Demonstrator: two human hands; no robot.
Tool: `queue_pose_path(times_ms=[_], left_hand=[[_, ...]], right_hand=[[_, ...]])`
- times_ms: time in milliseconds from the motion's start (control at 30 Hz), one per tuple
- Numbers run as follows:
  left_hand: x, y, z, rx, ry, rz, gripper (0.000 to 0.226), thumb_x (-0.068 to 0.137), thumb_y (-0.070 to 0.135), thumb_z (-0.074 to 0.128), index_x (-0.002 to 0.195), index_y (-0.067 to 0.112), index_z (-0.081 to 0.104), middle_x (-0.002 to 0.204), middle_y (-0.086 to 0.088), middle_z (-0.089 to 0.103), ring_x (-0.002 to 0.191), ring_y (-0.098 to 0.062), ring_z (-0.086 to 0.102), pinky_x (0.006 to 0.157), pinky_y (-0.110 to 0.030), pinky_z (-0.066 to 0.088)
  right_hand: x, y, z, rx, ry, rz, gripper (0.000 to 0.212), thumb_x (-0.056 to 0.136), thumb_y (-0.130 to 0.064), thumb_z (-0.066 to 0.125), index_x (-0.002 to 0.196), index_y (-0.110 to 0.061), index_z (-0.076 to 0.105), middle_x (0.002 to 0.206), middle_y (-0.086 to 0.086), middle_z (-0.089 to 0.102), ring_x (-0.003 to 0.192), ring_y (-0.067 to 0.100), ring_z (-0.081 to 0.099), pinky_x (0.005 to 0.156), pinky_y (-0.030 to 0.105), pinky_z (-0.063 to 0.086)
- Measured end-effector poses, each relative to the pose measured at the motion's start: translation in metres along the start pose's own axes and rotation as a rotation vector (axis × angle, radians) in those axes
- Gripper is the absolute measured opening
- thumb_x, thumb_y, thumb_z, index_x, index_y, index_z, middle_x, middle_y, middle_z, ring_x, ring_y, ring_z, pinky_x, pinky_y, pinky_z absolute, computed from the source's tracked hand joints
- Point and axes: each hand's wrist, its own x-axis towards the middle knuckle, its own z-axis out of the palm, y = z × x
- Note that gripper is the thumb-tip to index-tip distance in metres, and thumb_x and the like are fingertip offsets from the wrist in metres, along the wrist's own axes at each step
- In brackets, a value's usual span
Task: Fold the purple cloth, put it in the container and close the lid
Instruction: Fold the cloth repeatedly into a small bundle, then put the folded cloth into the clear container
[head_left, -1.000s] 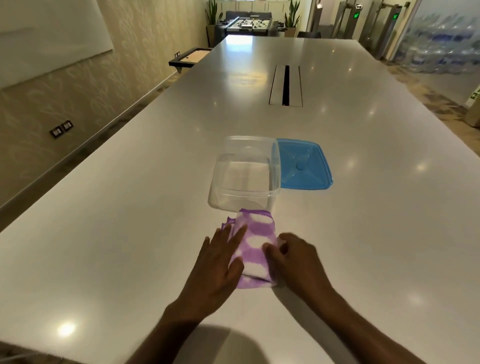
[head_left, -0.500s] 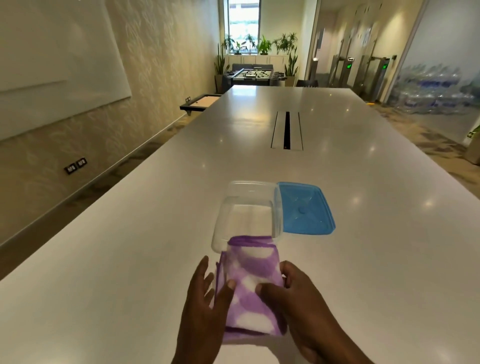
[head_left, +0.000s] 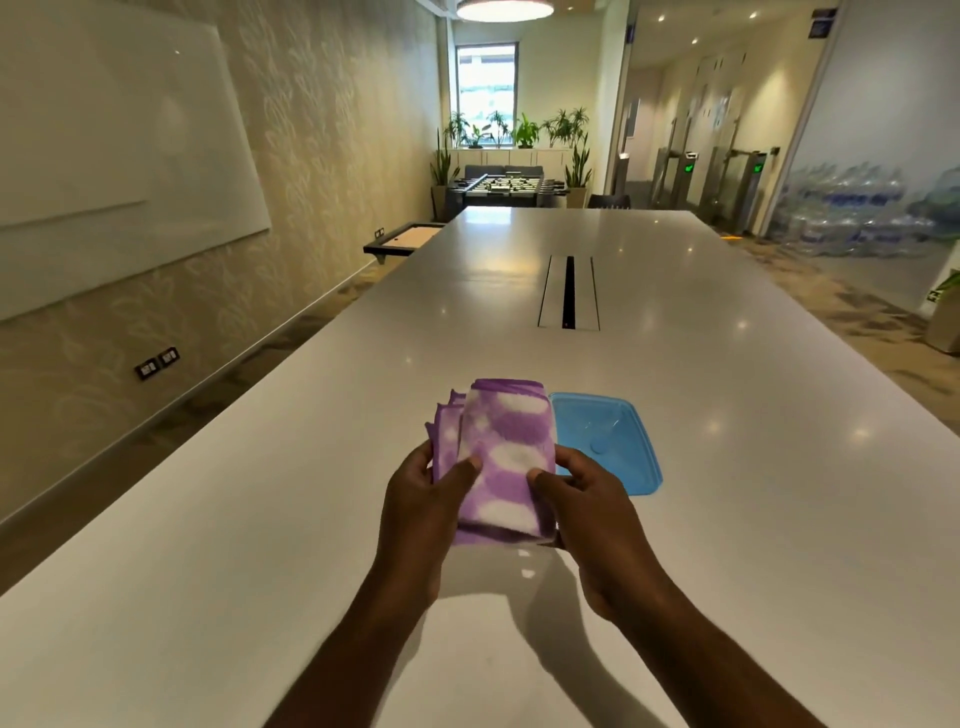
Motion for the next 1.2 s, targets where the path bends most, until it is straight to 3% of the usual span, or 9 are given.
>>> queue_pose_path(times_ms=[233, 333, 533, 667, 833, 933, 1000, 1067, 1200], left_hand=[[0.041, 0.010, 0.026, 0.311, 0.134, 0.207, 0.035, 0.086, 0.030, 0.064, 0.117, 0.014, 0.060, 0.105, -0.007, 0.067, 0.091, -0.022, 0.064, 0.080, -0.043, 0.058], [0.059, 0.010, 0.033, 0.445, 0.147, 0.259, 0.032, 0.087, 0.026, 0.062, 0.114, 0.009, 0.060, 0.104, -0.011, 0.068, 0.090, -0.026, 0.064, 0.081, -0.041, 0.057], [0.084, 0.000, 0.043, 0.642, 0.101, 0.262, 0.035, 0.087, 0.017, 0.057, 0.120, 0.004, 0.056, 0.112, -0.016, 0.067, 0.101, -0.032, 0.064, 0.087, -0.040, 0.054], [0.096, -0.008, 0.044, 0.739, 0.052, 0.266, 0.040, 0.087, 0.012, 0.054, 0.126, 0.002, 0.051, 0.116, -0.019, 0.063, 0.106, -0.034, 0.060, 0.088, -0.038, 0.052], [0.107, -0.012, 0.045, 0.891, -0.036, 0.294, 0.027, 0.086, 0.008, 0.049, 0.110, 0.001, 0.058, 0.105, -0.019, 0.067, 0.096, -0.034, 0.063, 0.081, -0.037, 0.052], [0.110, -0.015, 0.046, 0.968, -0.081, 0.272, 0.021, 0.086, 0.009, 0.049, 0.101, 0.000, 0.061, 0.099, -0.019, 0.069, 0.088, -0.033, 0.066, 0.072, -0.036, 0.055], [0.111, -0.016, 0.046, 1.000, -0.119, 0.257, 0.018, 0.084, 0.010, 0.051, 0.095, 0.001, 0.062, 0.094, -0.018, 0.070, 0.079, -0.033, 0.068, 0.061, -0.032, 0.055], [0.112, -0.018, 0.046, 1.036, -0.160, 0.246, 0.016, 0.084, 0.014, 0.055, 0.093, 0.003, 0.062, 0.091, -0.017, 0.071, 0.076, -0.031, 0.069, 0.055, -0.028, 0.052], [0.116, -0.024, 0.047, 1.085, -0.229, 0.197, 0.022, 0.078, 0.021, 0.064, 0.094, 0.006, 0.065, 0.091, -0.013, 0.073, 0.078, -0.027, 0.070, 0.056, -0.025, 0.050]], right_hand=[[0.053, -0.004, 0.005, -0.323, 0.175, -0.141, 0.042, 0.087, -0.021, 0.067, 0.126, -0.011, 0.055, 0.093, -0.002, 0.063, 0.076, 0.007, 0.062, 0.053, 0.018, 0.053], [0.072, -0.004, 0.007, -0.541, 0.260, -0.197, 0.036, 0.082, -0.025, 0.069, 0.111, -0.005, 0.058, 0.080, -0.001, 0.060, 0.071, 0.012, 0.059, 0.064, 0.028, 0.054], [0.096, -0.005, 0.012, -0.787, 0.202, -0.205, 0.016, 0.079, -0.013, 0.068, 0.083, -0.002, 0.057, 0.076, 0.010, 0.058, 0.060, 0.014, 0.051, 0.047, 0.018, 0.034], [0.109, -0.005, 0.016, -0.927, 0.154, -0.129, 0.032, 0.073, -0.008, 0.074, 0.099, 0.004, 0.059, 0.086, 0.013, 0.063, 0.075, 0.023, 0.061, 0.057, 0.025, 0.046], [0.122, -0.001, 0.029, -1.161, 0.095, -0.128, 0.063, 0.072, -0.016, 0.078, 0.121, 0.004, 0.045, 0.105, 0.017, 0.063, 0.089, 0.030, 0.065, 0.065, 0.028, 0.047], [0.131, 0.004, 0.032, -1.183, 0.038, -0.081, 0.051, 0.076, -0.019, 0.075, 0.117, 0.000, 0.051, 0.105, 0.016, 0.064, 0.086, 0.028, 0.066, 0.070, 0.032, 0.056], [0.133, 0.003, 0.034, -1.188, -0.011, -0.050, 0.016, 0.080, -0.021, 0.069, 0.092, -0.014, 0.060, 0.097, 0.013, 0.066, 0.078, 0.025, 0.063, 0.064, 0.030, 0.052], [0.134, 0.003, 0.036, -1.193, -0.059, -0.080, 0.010, 0.080, -0.018, 0.066, 0.075, -0.019, 0.058, 0.087, 0.012, 0.062, 0.074, 0.029, 0.063, 0.062, 0.033, 0.051], [0.138, 0.012, 0.037, -1.291, -0.104, -0.127, 0.026, 0.085, -0.016, 0.062, 0.109, -0.007, 0.061, 0.104, 0.016, 0.066, 0.090, 0.033, 0.065, 0.069, 0.034, 0.049]])
